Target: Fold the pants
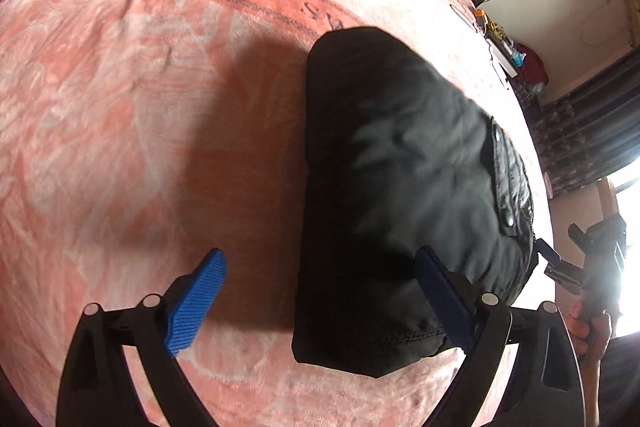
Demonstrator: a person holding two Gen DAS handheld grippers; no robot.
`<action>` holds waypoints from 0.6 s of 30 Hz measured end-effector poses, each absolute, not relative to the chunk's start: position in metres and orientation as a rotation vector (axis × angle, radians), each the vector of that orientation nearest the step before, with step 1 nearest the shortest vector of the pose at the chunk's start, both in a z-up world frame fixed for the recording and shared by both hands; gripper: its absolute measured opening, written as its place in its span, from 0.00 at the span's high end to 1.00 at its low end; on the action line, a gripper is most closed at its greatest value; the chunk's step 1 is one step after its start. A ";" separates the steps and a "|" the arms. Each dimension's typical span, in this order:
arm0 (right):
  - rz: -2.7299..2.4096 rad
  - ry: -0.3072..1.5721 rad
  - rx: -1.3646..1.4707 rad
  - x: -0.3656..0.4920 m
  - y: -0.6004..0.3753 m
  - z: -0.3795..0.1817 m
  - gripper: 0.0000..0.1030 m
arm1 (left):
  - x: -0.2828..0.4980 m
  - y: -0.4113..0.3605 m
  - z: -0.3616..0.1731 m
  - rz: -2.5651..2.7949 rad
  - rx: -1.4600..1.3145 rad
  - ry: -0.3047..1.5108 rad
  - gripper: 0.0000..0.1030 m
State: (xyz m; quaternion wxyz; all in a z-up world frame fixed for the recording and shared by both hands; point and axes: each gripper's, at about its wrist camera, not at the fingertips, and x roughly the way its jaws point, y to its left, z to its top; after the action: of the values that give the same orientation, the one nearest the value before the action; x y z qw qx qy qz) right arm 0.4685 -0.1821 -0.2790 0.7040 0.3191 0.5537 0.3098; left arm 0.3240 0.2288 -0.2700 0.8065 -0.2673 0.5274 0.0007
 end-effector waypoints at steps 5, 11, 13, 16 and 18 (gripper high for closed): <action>0.657 1.255 0.734 0.467 -0.185 -0.290 0.37 | 0.322 0.241 -0.278 0.012 -0.681 1.143 0.06; 0.623 1.106 0.588 0.420 -0.188 -0.227 0.18 | 0.289 0.241 -0.243 0.016 -0.655 1.077 0.04; 0.598 1.057 0.552 0.396 -0.191 -0.206 0.12 | 0.271 0.237 -0.225 0.033 -0.613 1.041 0.04; 0.567 1.004 0.535 0.358 -0.197 -0.177 0.10 | 0.239 0.230 -0.192 0.065 -0.535 0.961 0.04; 0.557 0.990 0.531 0.332 -0.199 -0.162 0.09 | 0.217 0.224 -0.171 0.090 -0.490 0.935 0.04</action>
State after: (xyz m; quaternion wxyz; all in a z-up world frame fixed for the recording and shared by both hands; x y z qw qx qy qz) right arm 0.3320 -0.1993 -0.1619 0.8097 0.2486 0.4633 0.2606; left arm 0.2174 0.2244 -0.1714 0.8628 -0.2338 0.4461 0.0431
